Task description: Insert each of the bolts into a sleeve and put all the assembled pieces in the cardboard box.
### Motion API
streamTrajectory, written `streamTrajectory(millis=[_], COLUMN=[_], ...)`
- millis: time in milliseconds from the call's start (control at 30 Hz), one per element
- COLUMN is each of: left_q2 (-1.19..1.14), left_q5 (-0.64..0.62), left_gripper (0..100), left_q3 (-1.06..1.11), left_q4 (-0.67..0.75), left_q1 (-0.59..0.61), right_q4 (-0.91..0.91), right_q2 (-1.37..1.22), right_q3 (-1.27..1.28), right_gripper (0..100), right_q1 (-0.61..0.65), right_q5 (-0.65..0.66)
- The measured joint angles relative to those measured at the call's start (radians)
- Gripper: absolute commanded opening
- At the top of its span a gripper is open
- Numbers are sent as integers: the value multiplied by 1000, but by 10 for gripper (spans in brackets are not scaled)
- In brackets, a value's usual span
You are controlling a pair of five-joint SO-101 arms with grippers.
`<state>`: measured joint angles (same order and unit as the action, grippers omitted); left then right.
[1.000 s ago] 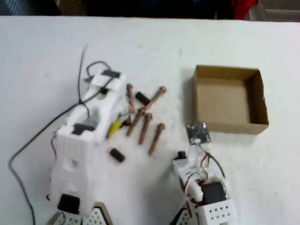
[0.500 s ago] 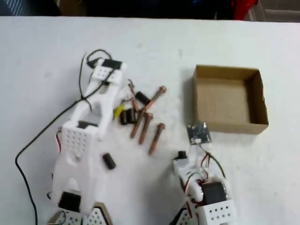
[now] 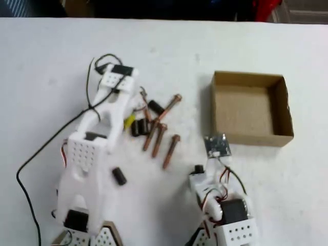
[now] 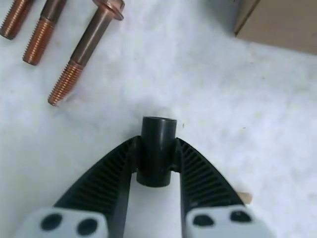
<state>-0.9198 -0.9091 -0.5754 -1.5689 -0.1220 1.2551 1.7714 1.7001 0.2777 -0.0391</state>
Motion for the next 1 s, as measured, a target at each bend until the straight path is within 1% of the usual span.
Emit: streamTrajectory(millis=[833, 1000], left_q2=[0, 0], left_q5=[0, 0], left_gripper=[24, 24], left_q3=[0, 0], left_q4=[0, 0], left_q1=[0, 25], right_q4=[0, 0], right_q2=[0, 0], right_q3=[0, 0], right_gripper=[18, 18], right_q1=[0, 0], right_q5=[0, 0])
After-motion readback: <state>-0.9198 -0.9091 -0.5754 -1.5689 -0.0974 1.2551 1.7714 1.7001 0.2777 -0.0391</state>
